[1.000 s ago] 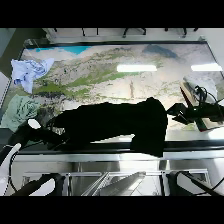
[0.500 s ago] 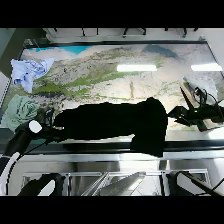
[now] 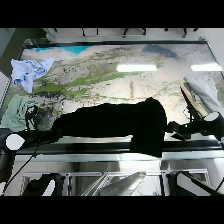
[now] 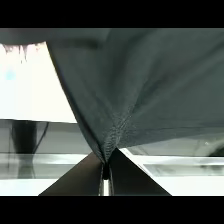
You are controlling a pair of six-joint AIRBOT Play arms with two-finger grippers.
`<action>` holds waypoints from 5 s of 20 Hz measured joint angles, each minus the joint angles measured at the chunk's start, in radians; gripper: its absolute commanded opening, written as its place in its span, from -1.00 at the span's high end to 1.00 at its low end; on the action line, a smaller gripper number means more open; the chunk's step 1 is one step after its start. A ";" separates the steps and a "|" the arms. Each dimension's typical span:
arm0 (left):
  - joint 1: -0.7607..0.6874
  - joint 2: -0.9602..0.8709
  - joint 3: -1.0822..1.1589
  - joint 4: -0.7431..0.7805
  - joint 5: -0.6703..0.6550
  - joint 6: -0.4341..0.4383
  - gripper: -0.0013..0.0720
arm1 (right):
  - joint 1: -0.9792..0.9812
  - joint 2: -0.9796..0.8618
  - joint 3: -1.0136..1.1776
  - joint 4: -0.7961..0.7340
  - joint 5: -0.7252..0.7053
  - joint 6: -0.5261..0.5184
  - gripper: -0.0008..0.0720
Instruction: Fold the shirts.
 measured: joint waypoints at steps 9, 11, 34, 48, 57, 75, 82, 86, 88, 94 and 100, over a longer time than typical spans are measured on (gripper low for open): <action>0.000 -0.068 0.082 -0.011 -0.043 -0.009 0.92 | 0.118 -0.084 -0.095 0.209 -0.178 -0.066 0.92; 0.000 -0.109 0.141 -0.011 -0.053 0.003 0.92 | 0.127 -0.057 -0.093 0.202 -0.183 -0.070 0.92; -0.184 -0.105 1.448 0.238 -0.527 -0.024 0.92 | 0.130 0.597 1.340 -0.272 0.099 0.080 0.92; -0.173 -0.561 1.194 0.288 -0.249 0.085 0.92 | 0.139 0.066 1.199 -0.308 0.143 0.106 0.92; -0.243 -0.948 1.140 0.473 -0.107 0.091 0.92 | 0.211 -0.388 1.139 -0.300 0.083 0.085 0.92; -0.246 -0.991 0.952 0.513 -0.085 0.081 0.92 | 0.236 -0.463 1.026 -0.328 0.171 0.171 0.92; -0.246 -0.993 0.871 0.510 -0.039 0.081 0.76 | 0.238 -0.467 0.906 -0.330 0.185 0.184 -0.54; -0.245 -0.993 0.877 0.513 -0.054 0.045 -0.92 | 0.238 -0.453 0.889 -0.329 0.197 0.187 -0.95; -0.237 -0.993 0.909 0.502 -0.096 0.023 -0.92 | 0.234 -0.427 0.887 -0.330 0.219 0.187 -0.94; -0.140 -0.959 0.940 0.294 -0.304 -0.003 -0.92 | 0.180 -0.300 0.823 -0.289 0.259 0.192 -0.94; -0.023 -0.792 0.662 0.158 -0.307 -0.006 -0.92 | 0.044 -0.168 0.550 -0.145 0.232 0.142 -0.94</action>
